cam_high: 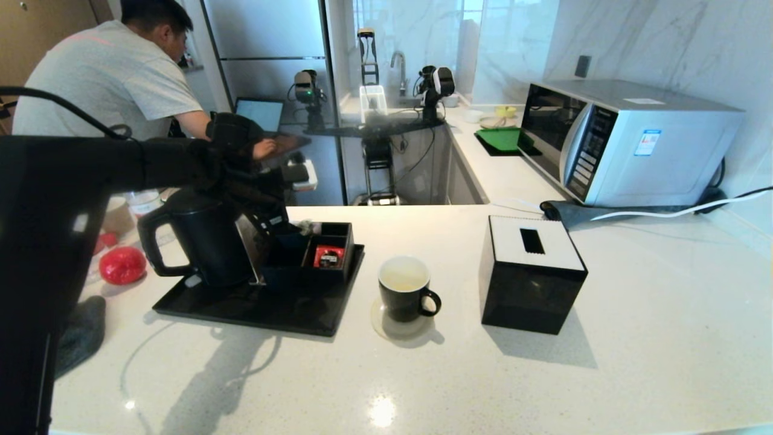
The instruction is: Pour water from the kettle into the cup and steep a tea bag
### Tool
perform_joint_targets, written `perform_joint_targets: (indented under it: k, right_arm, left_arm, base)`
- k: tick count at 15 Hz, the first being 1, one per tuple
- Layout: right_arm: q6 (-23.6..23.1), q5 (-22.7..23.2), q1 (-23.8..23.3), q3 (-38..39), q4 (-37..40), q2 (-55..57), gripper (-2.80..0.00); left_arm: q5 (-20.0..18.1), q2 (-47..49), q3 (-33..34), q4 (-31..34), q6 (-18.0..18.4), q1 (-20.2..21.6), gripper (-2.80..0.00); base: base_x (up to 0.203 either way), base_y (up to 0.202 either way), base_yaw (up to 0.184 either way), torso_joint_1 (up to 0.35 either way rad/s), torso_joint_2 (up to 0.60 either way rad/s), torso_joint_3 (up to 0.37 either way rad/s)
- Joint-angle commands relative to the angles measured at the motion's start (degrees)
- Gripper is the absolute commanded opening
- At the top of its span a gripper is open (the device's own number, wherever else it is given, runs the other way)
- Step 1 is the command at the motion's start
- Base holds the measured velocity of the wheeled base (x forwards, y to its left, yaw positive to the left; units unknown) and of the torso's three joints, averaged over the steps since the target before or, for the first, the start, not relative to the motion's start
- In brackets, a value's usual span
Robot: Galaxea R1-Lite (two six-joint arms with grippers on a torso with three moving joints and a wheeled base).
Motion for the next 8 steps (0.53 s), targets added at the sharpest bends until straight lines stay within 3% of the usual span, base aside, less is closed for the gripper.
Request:
perform_joint_targets:
  k: [1, 8]
  right_arm:
    - [0.0, 0.0, 0.0, 0.0, 0.0, 0.1, -2.8]
    - [0.0, 0.0, 0.0, 0.0, 0.0, 0.1, -2.8]
  left_arm:
    - [-0.1, 0.5, 0.0, 0.1, 0.3, 0.0, 0.0]
    - [0.0, 2.8, -0.7, -0.2, 0.3, 0.2, 0.0]
  base:
    - [0.0, 0.0, 0.0, 0.0, 0.0, 0.0]
    - [0.0, 0.0, 0.0, 0.0, 0.0, 0.0]
